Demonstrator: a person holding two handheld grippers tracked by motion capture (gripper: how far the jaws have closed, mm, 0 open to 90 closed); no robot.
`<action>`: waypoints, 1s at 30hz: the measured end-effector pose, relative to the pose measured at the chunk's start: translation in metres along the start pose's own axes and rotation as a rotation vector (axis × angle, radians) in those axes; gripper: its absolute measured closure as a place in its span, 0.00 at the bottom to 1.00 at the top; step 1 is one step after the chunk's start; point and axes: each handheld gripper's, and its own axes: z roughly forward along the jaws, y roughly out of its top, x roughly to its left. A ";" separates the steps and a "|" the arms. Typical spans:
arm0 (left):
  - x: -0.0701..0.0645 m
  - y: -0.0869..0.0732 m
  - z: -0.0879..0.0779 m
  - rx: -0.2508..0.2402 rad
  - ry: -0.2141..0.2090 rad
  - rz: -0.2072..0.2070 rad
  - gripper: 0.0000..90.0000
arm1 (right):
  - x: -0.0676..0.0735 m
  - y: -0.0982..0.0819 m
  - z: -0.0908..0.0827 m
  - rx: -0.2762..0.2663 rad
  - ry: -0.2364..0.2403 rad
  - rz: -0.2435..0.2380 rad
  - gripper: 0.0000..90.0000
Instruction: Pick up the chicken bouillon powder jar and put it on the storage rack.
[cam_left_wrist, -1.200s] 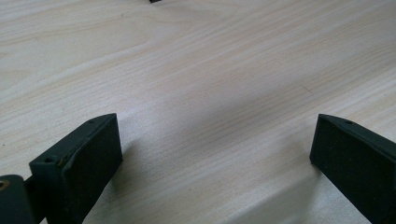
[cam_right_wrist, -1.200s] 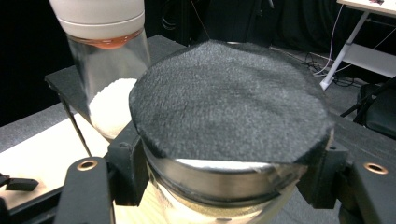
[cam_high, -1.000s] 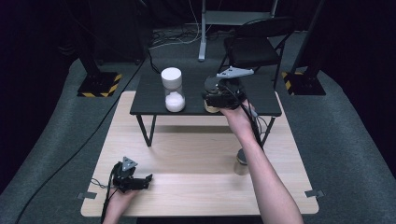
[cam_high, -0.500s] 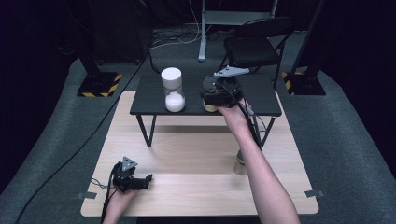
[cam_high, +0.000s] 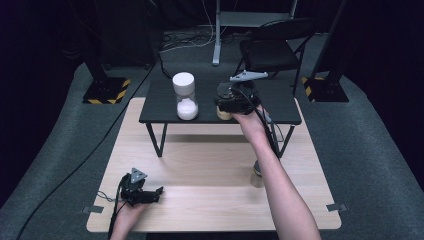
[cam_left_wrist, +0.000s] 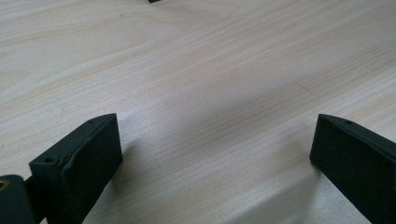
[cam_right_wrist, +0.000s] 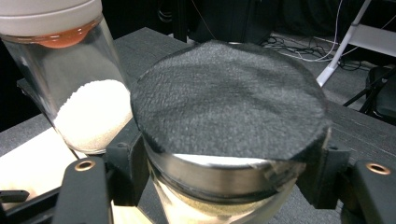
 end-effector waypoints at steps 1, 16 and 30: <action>0.000 0.000 0.000 0.000 0.000 -0.001 0.02 | 0.000 0.000 0.000 0.000 0.000 0.000 0.33; 0.000 0.000 0.000 0.000 0.000 0.000 0.02 | -0.001 -0.009 -0.011 -0.004 -0.008 0.014 0.15; 0.000 0.000 0.000 0.000 0.000 0.000 0.02 | 0.002 -0.026 -0.027 -0.045 -0.018 -0.008 0.09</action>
